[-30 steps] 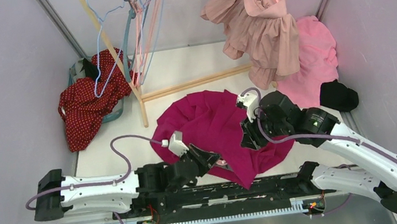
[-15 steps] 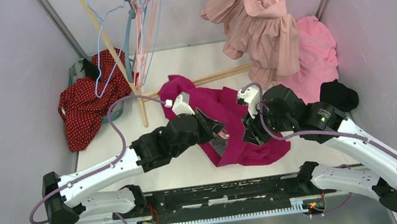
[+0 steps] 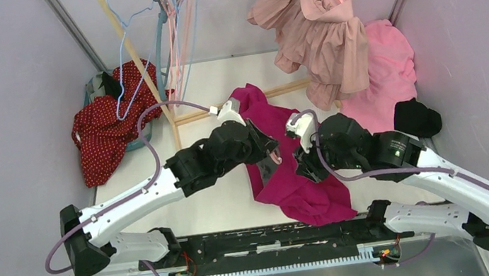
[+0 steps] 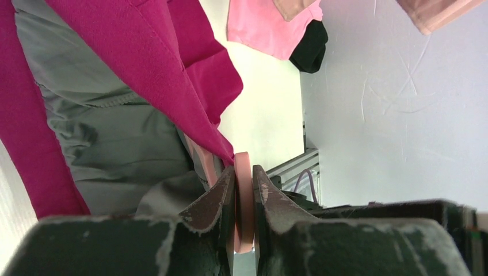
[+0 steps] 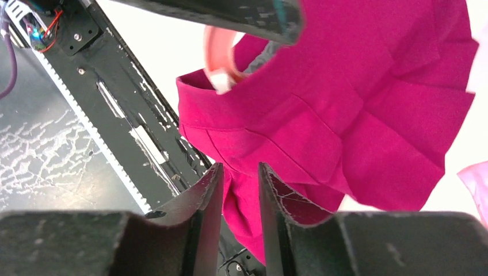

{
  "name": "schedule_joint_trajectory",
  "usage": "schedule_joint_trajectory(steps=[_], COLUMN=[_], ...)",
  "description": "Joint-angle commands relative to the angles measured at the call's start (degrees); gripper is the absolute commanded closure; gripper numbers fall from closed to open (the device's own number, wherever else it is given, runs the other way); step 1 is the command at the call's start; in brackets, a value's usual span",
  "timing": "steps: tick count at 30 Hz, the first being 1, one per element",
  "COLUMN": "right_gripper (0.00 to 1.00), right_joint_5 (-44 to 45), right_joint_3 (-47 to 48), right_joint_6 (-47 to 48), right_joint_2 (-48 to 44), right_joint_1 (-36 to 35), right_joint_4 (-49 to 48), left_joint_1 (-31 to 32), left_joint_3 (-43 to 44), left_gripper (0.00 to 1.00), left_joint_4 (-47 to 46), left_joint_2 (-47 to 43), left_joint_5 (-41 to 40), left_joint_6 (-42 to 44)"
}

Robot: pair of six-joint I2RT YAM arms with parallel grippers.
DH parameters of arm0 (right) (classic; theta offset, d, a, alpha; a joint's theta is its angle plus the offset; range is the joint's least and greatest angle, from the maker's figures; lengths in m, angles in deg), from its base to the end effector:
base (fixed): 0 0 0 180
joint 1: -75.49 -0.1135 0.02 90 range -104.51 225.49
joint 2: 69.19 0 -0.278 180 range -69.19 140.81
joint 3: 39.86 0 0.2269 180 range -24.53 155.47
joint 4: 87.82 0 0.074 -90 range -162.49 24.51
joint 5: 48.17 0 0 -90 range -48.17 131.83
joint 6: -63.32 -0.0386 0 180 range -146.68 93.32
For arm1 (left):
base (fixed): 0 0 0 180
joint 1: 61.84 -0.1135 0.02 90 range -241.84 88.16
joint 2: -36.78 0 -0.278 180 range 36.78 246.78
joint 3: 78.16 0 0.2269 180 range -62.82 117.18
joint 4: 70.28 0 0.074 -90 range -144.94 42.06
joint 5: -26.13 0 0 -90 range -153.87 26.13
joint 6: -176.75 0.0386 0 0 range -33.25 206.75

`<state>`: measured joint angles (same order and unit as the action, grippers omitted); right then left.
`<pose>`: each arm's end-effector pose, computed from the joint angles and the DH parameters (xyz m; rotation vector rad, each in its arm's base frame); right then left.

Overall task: Place the skirt on the hanger
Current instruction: Pick up the hanger at the center of the board.

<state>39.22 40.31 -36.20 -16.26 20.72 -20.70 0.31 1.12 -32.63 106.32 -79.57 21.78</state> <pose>0.0796 0.1158 0.3670 -0.9266 2.1582 0.6296 0.1235 -0.2115 0.3603 -0.2385 2.2122 -1.0590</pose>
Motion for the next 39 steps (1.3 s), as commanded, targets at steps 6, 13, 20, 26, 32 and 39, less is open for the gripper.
schedule_joint_trajectory(steps=[6, 13, 20, 26, 32, 39], right_gripper=[0.38, 0.23, 0.23, 0.23, 0.23, 0.23], right_joint_5=[16.24, 31.08, 34.75, 30.66, 25.62, 24.84], right_joint_3=[1.98, -0.48, 1.05, -0.49, 1.87, 1.68], right_joint_6=[-2.04, -6.87, -8.32, -10.34, -11.65, -12.88], right_joint_2=[2.28, 3.16, 4.15, 1.60, -4.95, -8.00], right_joint_1=[-13.09, -16.62, -16.91, -17.22, -17.16, -17.22], right_joint_4=[-5.82, -8.16, -8.25, -10.35, -3.99, 2.22], left_joint_1=[-1.05, -1.94, -2.18, -2.13, -4.23, -8.05], left_joint_3=[9.39, 12.89, 18.74, 25.50, 30.90, 34.91], left_gripper=[0.81, 0.81, 0.81, 0.82, 0.82, 0.83], left_joint_4=[-2.74, -0.70, 1.87, 4.31, 7.99, 9.71], left_joint_2=[0.43, 0.25, 0.58, 2.09, 4.14, 6.42], left_joint_5=[-1.43, -1.90, -3.25, -4.79, -5.55, -3.16], left_joint_6=[2.85, 3.14, 4.18, 6.03, 8.87, 10.64])
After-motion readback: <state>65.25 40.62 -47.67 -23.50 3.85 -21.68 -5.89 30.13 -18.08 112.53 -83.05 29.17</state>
